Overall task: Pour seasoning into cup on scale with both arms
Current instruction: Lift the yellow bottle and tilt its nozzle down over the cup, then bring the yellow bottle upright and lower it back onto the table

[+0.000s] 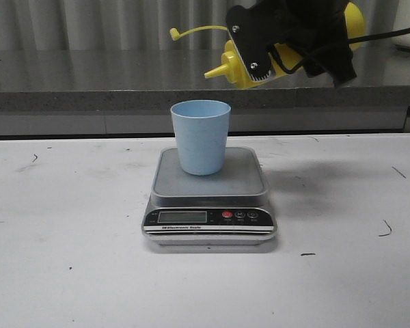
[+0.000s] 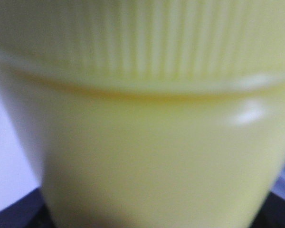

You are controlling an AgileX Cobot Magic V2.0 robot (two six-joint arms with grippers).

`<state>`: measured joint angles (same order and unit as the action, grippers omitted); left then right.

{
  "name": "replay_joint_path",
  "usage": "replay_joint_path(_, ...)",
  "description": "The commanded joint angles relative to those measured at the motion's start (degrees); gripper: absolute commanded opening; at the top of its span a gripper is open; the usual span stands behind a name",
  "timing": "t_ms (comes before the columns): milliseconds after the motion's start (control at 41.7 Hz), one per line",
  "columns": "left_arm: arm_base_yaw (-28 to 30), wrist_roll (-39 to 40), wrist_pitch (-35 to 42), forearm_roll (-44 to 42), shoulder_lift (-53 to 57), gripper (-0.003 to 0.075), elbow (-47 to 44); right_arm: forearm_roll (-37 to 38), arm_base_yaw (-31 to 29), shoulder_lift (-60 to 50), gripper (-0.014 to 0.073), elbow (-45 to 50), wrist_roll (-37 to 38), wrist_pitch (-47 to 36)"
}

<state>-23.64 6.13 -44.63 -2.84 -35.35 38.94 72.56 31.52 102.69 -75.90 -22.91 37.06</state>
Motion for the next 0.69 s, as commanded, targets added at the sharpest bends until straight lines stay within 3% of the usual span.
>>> replay_joint_path(0,0.0,0.3,4.0,-0.2,-0.1,0.0365,1.4,7.4,0.2,-3.1,0.0347,-2.3,-0.1,0.2)
replay_joint_path(455,0.0,0.3,4.0,-0.2,-0.1,0.0365,1.4,7.1,0.2,-3.1,0.0347,-2.3,1.5,0.5)
replay_joint_path(671,0.0,0.3,4.2,-0.2,-0.1,0.0365,1.4,1.5,0.1,-3.1,0.0347,-2.3,16.7,1.2)
